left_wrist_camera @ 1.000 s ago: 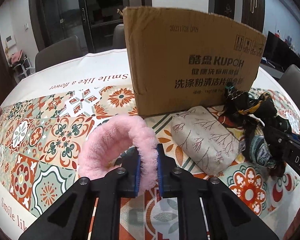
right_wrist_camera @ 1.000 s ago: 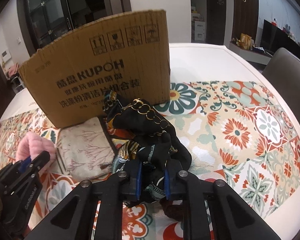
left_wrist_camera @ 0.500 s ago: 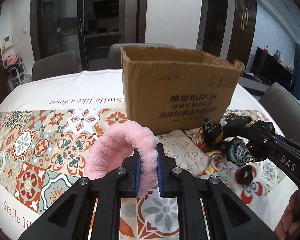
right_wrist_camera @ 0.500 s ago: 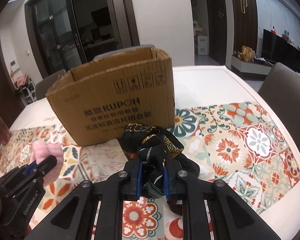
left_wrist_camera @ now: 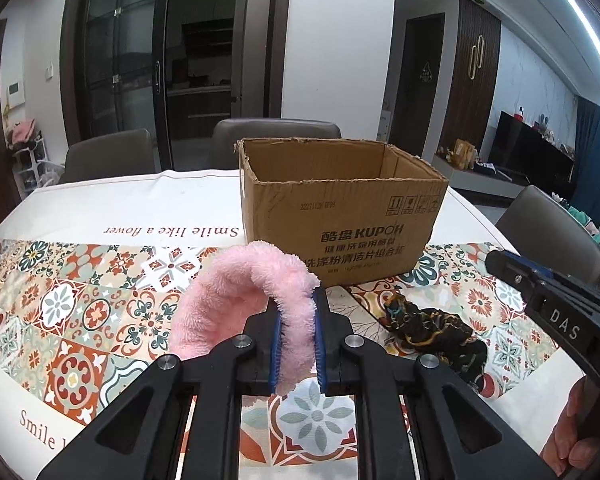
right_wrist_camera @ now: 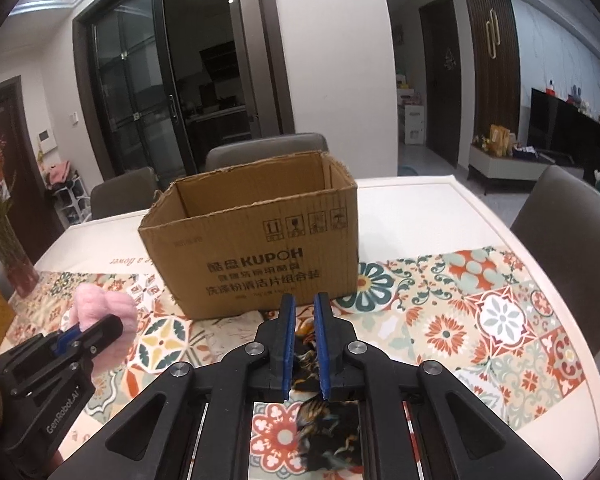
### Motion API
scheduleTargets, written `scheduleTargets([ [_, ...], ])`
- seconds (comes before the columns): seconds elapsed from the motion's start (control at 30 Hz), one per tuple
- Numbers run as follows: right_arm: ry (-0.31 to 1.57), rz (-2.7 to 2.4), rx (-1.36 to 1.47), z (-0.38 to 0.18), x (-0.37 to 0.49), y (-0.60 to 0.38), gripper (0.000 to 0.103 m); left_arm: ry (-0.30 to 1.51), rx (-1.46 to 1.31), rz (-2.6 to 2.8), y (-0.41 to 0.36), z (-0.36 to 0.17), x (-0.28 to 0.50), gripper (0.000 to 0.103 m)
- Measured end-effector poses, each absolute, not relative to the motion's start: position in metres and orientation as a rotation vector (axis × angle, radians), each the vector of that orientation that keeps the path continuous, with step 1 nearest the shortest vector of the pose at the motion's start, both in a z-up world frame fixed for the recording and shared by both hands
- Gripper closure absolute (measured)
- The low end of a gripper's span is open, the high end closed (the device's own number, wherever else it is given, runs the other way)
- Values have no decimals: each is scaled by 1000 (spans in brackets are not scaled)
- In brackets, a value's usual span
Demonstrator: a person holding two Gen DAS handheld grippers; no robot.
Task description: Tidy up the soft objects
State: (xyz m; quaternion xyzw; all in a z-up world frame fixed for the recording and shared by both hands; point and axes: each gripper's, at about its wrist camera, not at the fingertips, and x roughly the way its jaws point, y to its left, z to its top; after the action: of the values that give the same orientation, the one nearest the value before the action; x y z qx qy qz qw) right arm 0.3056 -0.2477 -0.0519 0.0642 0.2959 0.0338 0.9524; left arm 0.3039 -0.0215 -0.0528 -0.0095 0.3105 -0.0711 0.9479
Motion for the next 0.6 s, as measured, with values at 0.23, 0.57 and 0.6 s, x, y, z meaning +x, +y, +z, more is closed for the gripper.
scheduleTargets([
  [0.23, 634, 99, 144, -61, 299, -253, 78, 640, -3, -158, -29, -58, 293, 88],
  [0.57, 713, 98, 149, -85, 305, -264, 50, 696, 3, -186, -41, -79, 295, 88],
  [0.6, 726, 100, 152, -89, 307, -264, 50, 701, 5, -185, -42, -81, 296, 88],
])
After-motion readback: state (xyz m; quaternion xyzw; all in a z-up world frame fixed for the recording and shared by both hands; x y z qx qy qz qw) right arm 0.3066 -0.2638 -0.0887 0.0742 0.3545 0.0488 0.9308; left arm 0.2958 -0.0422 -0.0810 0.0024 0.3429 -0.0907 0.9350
